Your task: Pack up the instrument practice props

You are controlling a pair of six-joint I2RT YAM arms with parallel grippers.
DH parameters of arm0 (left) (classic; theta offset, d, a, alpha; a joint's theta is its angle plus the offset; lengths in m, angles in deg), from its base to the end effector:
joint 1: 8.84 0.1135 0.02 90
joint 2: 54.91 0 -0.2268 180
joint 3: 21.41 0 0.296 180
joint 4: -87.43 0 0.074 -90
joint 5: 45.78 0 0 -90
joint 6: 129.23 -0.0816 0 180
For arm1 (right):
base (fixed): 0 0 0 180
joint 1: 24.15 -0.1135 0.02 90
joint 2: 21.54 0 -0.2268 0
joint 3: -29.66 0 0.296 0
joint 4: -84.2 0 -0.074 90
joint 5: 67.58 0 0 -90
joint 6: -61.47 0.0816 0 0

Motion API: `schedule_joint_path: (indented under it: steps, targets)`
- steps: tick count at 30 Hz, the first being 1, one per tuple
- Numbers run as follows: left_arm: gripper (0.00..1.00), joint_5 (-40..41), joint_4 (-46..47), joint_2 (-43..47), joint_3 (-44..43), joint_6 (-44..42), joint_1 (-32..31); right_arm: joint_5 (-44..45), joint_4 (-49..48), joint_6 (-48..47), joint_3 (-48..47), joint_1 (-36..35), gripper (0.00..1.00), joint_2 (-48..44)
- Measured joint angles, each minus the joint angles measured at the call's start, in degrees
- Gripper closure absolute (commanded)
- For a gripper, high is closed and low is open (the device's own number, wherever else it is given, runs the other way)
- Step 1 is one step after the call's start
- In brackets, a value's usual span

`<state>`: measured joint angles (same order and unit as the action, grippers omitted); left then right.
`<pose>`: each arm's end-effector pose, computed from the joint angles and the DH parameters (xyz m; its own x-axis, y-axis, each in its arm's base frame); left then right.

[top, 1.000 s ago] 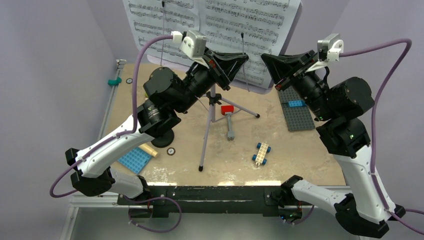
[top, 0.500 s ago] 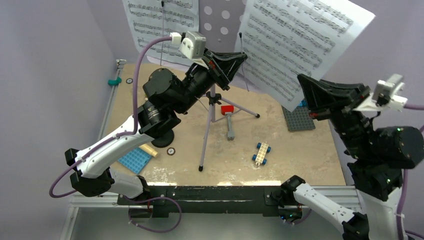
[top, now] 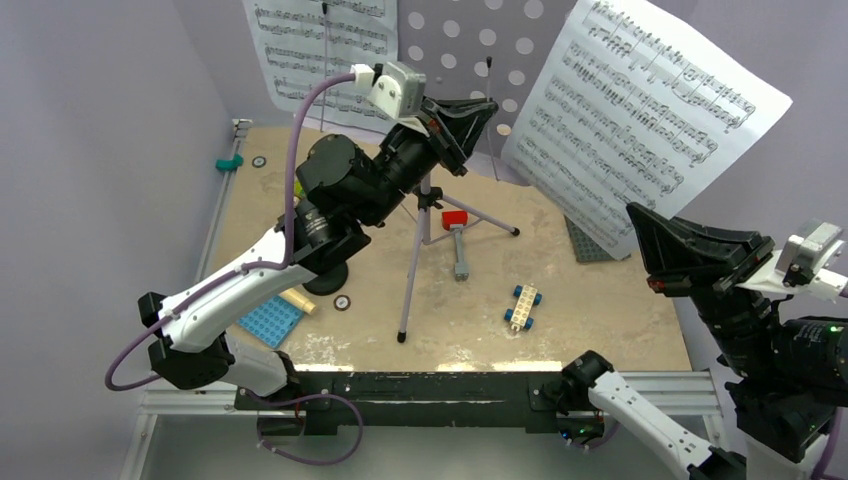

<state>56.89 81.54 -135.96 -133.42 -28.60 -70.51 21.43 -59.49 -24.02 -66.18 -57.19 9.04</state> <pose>0.1950 -0.3240 0.5549 0.0566 -0.4842 -0.8731 0.7885 0.5581 -0.2584 0.0703 0.0474 0.5730 0.3607 0.3284 -0.8730 -0.5880 0.8066 0.0605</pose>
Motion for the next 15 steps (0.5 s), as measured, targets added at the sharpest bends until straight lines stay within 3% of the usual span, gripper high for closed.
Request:
schedule_joint_path:
  steps: [6,11,15]
  targets:
    - [0.58,1.4,0.0,-1.9,-0.9,-2.0,0.0,-0.1,4.6,-0.6,2.1,0.2,1.0,-2.9]
    - [0.29,1.4,-0.3,-3.4,-1.2,-2.8,-0.2,-0.4,8.5,-0.7,3.0,0.3,1.0,-4.3]
    - [0.18,1.4,-0.3,-3.1,-1.1,-2.7,-0.5,-3.3,11.3,-1.2,3.0,0.4,1.0,-5.5]
